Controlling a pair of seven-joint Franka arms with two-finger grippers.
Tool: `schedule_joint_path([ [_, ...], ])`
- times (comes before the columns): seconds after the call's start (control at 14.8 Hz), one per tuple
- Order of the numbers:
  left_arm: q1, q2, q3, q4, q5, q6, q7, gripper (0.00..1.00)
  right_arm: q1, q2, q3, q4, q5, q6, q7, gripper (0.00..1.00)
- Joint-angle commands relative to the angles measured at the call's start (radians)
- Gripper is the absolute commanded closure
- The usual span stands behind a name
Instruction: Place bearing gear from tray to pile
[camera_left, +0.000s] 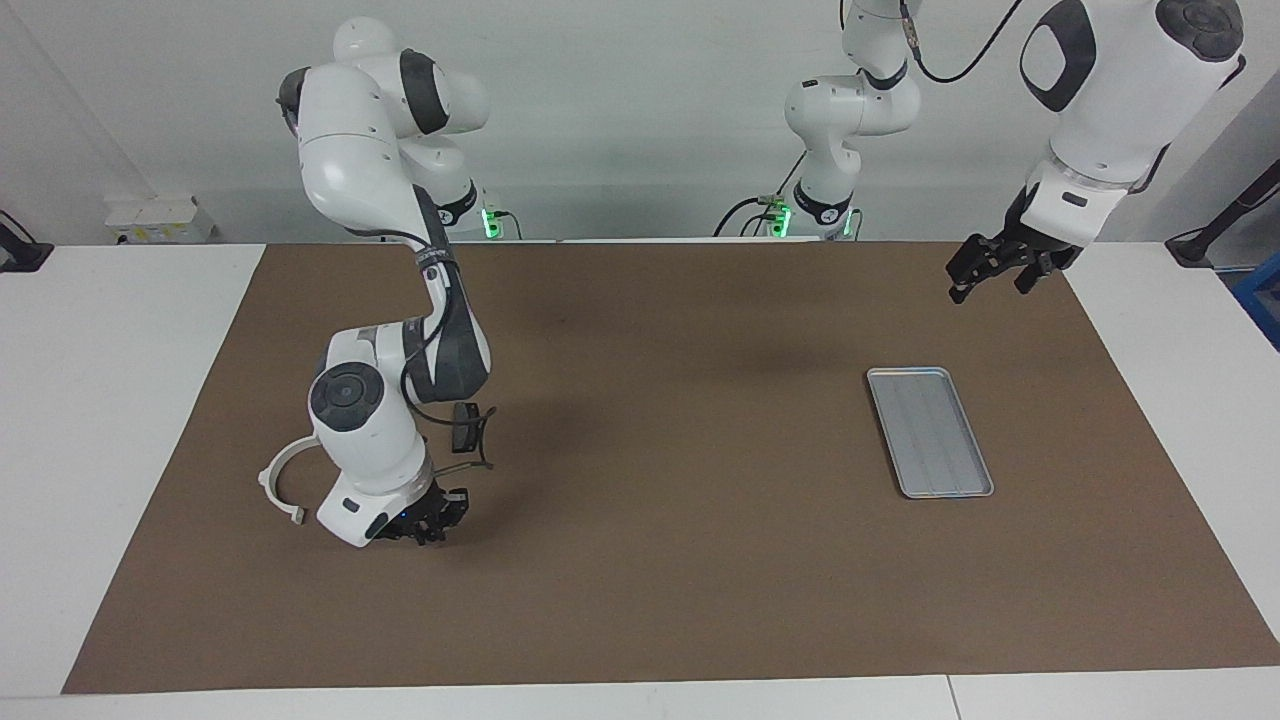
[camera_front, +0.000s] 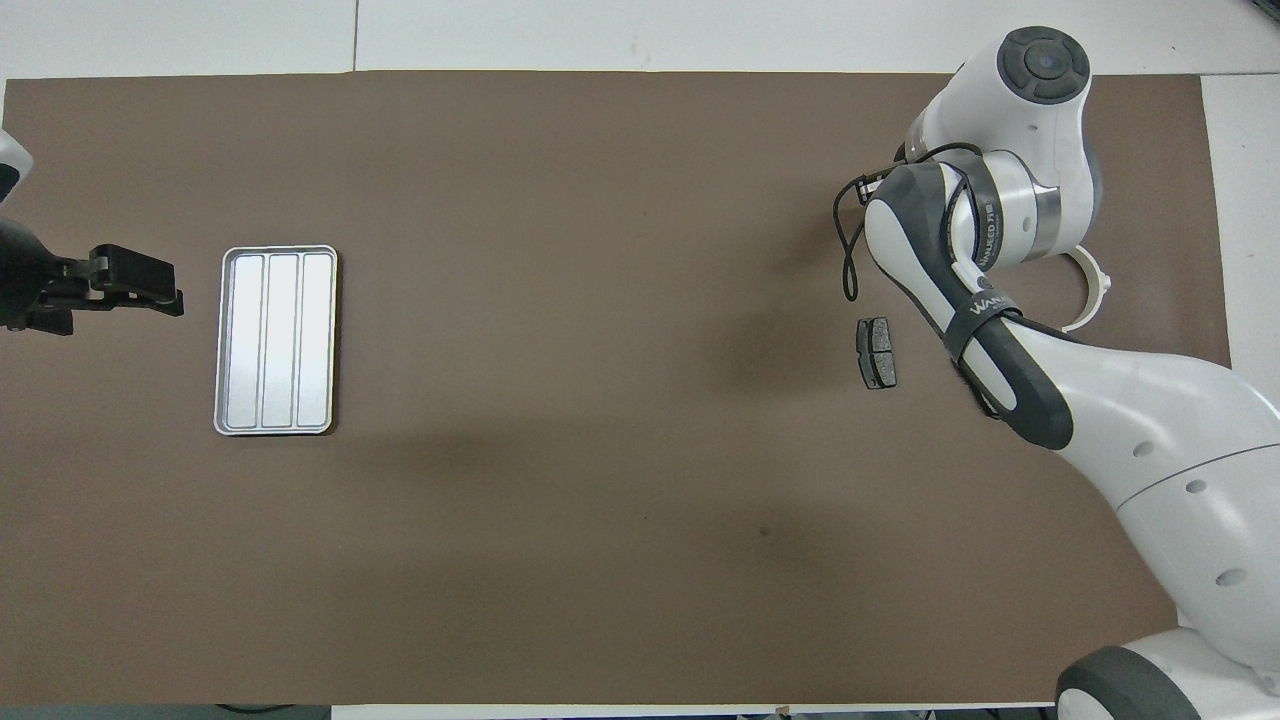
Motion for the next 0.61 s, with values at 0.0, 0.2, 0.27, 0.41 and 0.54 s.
schedule_joint_path([
  [0.0, -0.006, -0.019, 0.007, -0.013, 0.006, -0.011, 0.002, 0.0, -0.008, -0.062, 0.015, -0.096, 0.011, 0.035, -0.002, 1.0],
  [0.2, -0.006, -0.019, 0.007, -0.013, 0.006, -0.011, 0.002, 0.0, -0.01, -0.085, 0.014, -0.18, 0.009, 0.1, 0.014, 1.0],
  [0.27, -0.006, -0.019, 0.007, -0.013, 0.006, -0.011, 0.002, 0.0, -0.011, -0.094, 0.014, -0.204, 0.009, 0.114, 0.014, 1.0],
  [0.41, -0.006, -0.019, 0.007, -0.013, 0.006, -0.011, 0.002, 0.0, -0.013, -0.101, 0.014, -0.231, 0.009, 0.136, 0.029, 1.0],
  [0.54, -0.006, -0.019, 0.007, -0.013, 0.006, -0.011, 0.002, 0.0, -0.013, -0.105, 0.014, -0.232, 0.009, 0.139, 0.044, 1.0],
])
